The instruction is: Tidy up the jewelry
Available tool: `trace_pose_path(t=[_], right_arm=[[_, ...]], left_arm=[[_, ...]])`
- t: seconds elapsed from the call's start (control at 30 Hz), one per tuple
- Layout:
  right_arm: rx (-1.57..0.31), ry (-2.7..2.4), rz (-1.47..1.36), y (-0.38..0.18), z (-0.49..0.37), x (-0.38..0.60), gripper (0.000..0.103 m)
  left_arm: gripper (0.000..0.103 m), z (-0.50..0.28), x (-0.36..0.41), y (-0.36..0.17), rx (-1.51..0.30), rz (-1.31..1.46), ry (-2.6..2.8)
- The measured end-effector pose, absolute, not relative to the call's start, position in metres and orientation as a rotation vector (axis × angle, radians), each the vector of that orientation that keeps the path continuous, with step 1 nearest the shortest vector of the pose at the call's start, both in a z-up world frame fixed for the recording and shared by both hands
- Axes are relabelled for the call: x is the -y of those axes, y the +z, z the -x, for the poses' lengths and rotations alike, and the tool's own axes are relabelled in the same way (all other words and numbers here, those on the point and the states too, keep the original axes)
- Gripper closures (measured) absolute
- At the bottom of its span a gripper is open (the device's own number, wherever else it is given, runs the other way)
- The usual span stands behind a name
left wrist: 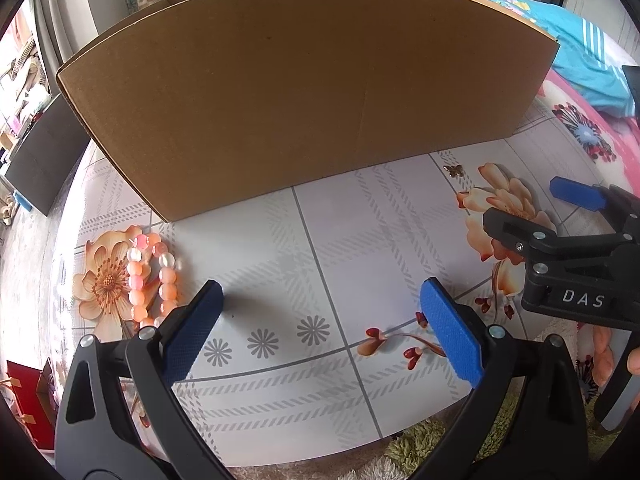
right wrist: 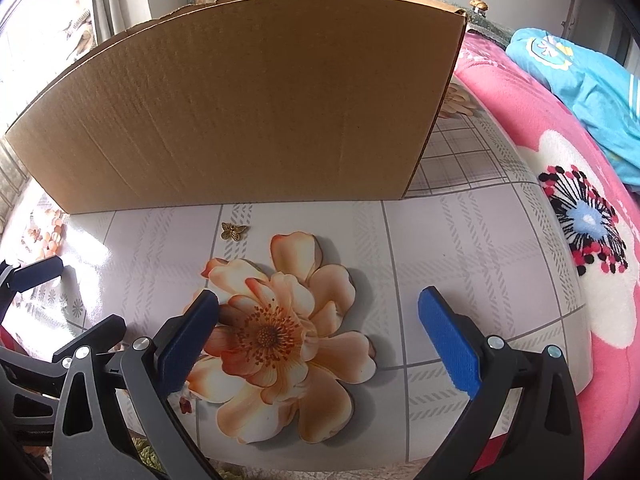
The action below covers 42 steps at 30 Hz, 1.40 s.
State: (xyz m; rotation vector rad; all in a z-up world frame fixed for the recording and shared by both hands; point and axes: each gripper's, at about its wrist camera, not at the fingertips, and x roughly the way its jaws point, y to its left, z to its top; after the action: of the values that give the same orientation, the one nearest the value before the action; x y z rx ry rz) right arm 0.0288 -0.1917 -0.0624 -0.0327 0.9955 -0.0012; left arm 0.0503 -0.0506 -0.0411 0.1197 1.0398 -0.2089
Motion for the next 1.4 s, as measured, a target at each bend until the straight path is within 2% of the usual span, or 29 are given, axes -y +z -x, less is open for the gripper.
trace_pose_path(t=[0.23, 0.5, 0.53, 0.57, 0.7, 0.8, 1.03, 1.23, 1.3, 1.37, 1.4], right_arm=[[-0.999, -0.002, 0.035, -0.062, -0.029, 0.191, 0.006], [-1.009, -0.008, 0.031, -0.062, -0.034, 0.189, 0.006], [-1.01, -0.009, 0.03, -0.062, -0.034, 0.189, 0.006], [-1.011, -0.01, 0.03, -0.062, -0.034, 0.189, 0.006], [-1.012, -0.009, 0.029, -0.062, -0.036, 0.188, 0.006], [-1.012, -0.009, 0.03, -0.062, -0.036, 0.188, 0.006], [-1.01, -0.009, 0.03, -0.062, -0.036, 0.188, 0.006], [-1.004, -0.009, 0.028, -0.062, -0.035, 0.187, 0.006], [-1.001, -0.008, 0.029, -0.062, -0.035, 0.187, 0.006], [-0.998, -0.007, 0.029, -0.061, -0.034, 0.187, 0.006], [-0.995, -0.006, 0.029, -0.062, -0.034, 0.187, 0.006]], left_arm=[[0.007, -0.034, 0.042, -0.039, -0.982, -0.134, -0.298], [0.009, -0.001, -0.02, -0.013, -0.784, -0.045, -0.315], [0.014, 0.001, -0.026, -0.012, -0.777, -0.042, -0.318], [0.028, 0.002, -0.03, -0.012, -0.776, -0.039, -0.322], [0.05, -0.014, -0.044, -0.015, -0.82, -0.025, -0.337], [0.053, -0.025, -0.044, -0.015, -0.832, -0.029, -0.325], [0.071, -0.042, -0.044, -0.026, -0.899, -0.06, -0.278], [0.072, -0.046, -0.05, -0.028, -0.924, -0.043, -0.257], [0.078, -0.045, -0.049, -0.029, -0.918, -0.067, -0.241], [0.094, -0.044, -0.044, -0.029, -0.918, -0.064, -0.25], [0.094, -0.044, -0.043, -0.028, -0.923, -0.05, -0.268]])
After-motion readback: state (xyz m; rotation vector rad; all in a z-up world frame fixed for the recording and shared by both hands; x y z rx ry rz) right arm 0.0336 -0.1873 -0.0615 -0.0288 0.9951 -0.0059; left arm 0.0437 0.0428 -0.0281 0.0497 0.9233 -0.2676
